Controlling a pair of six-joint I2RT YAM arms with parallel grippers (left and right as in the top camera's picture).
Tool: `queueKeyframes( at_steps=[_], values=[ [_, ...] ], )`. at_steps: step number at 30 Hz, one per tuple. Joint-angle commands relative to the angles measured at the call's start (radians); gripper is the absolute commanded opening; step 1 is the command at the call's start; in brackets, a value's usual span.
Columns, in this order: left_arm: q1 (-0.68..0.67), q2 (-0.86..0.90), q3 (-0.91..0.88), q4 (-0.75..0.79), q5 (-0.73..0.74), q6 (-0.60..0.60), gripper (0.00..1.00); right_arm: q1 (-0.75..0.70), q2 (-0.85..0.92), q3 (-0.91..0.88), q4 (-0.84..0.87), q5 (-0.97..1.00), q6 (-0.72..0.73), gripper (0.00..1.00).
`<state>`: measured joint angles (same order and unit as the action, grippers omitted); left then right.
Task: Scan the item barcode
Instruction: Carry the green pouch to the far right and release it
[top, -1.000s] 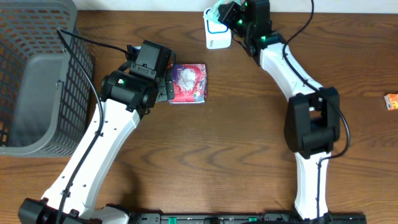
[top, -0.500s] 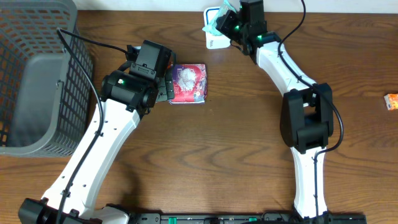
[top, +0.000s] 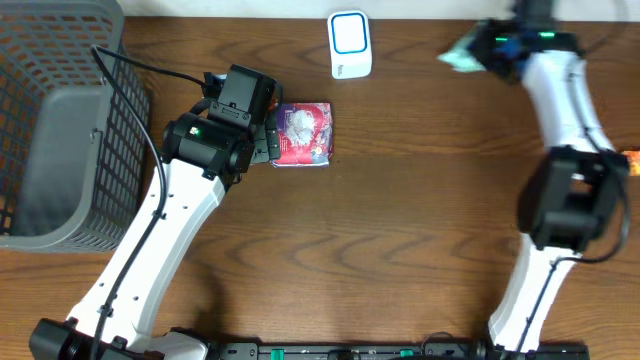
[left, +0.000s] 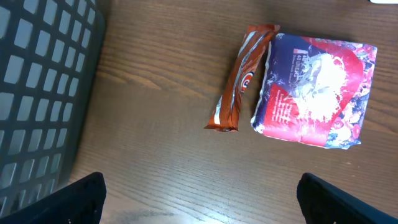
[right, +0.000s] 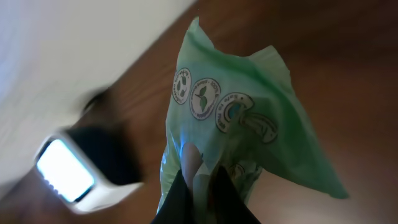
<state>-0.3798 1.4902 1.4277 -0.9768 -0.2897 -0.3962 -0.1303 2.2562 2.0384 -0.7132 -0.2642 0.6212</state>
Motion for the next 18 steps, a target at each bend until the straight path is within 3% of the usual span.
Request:
queueKeyframes(
  at_steps=[1,16,18],
  values=[
    [0.003,0.0,0.012,-0.003,-0.003,-0.002,0.98,-0.088,-0.03,0.021,-0.058,0.048,-0.109,0.01],
    [0.003,0.0,0.012,-0.003,-0.002,-0.002,0.98,-0.259,-0.028,-0.04,-0.112,0.559,-0.166,0.06],
    [0.003,0.0,0.012,-0.003,-0.003,-0.002,0.98,-0.284,-0.028,-0.04,-0.121,0.563,-0.166,0.25]
  ],
)
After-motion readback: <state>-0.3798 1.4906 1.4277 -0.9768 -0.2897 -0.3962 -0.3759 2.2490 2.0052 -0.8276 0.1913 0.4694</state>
